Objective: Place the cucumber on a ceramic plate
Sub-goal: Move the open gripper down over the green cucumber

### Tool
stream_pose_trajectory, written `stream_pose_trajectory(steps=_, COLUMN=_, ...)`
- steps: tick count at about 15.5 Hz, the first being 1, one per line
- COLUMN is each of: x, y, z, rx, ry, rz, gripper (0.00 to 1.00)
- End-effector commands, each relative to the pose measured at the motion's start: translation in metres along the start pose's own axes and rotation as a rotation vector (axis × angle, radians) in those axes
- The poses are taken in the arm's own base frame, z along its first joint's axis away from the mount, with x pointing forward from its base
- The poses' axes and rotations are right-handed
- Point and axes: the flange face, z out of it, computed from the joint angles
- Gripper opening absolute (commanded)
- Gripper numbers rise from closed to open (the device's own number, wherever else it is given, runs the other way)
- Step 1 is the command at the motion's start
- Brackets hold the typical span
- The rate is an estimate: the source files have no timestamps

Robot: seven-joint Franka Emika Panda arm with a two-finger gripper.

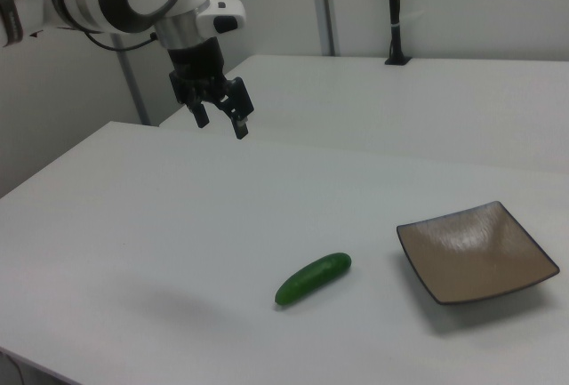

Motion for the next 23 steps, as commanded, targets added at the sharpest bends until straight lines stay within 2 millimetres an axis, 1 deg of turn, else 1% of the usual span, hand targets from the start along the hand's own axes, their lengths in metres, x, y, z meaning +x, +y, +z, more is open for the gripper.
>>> stream_pose_trajectory(steps=1, x=-0.007, y=0.019, z=0.001, rx=0.002, ry=-0.017, rz=0.016, gripper=1.0)
stream_pose_trajectory(steps=3, x=-0.007, y=0.024, z=0.002, rx=0.001, ry=-0.016, rz=0.023, gripper=1.0)
stream_pose_trajectory(steps=7, x=-0.003, y=0.04, z=0.013, rx=-0.007, ry=-0.012, rz=0.051, gripper=1.0)
stream_pose_trajectory(steps=9, x=-0.001, y=0.048, z=0.024, rx=-0.01, ry=-0.007, rz=0.068, gripper=1.0)
stream_pose_trajectory(steps=11, x=0.005, y=0.061, z=0.038, rx=-0.016, ry=0.004, rz=0.089, gripper=1.0)
stream_pose_trajectory(steps=14, x=0.015, y=0.077, z=0.066, rx=-0.018, ry=-0.01, rz=0.118, gripper=1.0)
stream_pose_trajectory(steps=16, x=0.014, y=0.098, z=0.087, rx=-0.021, ry=-0.033, rz=0.165, gripper=1.0)
stream_pose_trajectory(steps=18, x=0.013, y=0.102, z=0.12, rx=-0.021, ry=-0.031, rz=0.191, gripper=1.0)
stream_pose_trajectory(steps=20, x=0.006, y=0.105, z=0.147, rx=-0.023, ry=-0.038, rz=0.231, gripper=1.0)
stream_pose_trajectory(steps=23, x=0.007, y=0.105, z=0.186, rx=-0.021, ry=-0.089, rz=0.243, gripper=1.0)
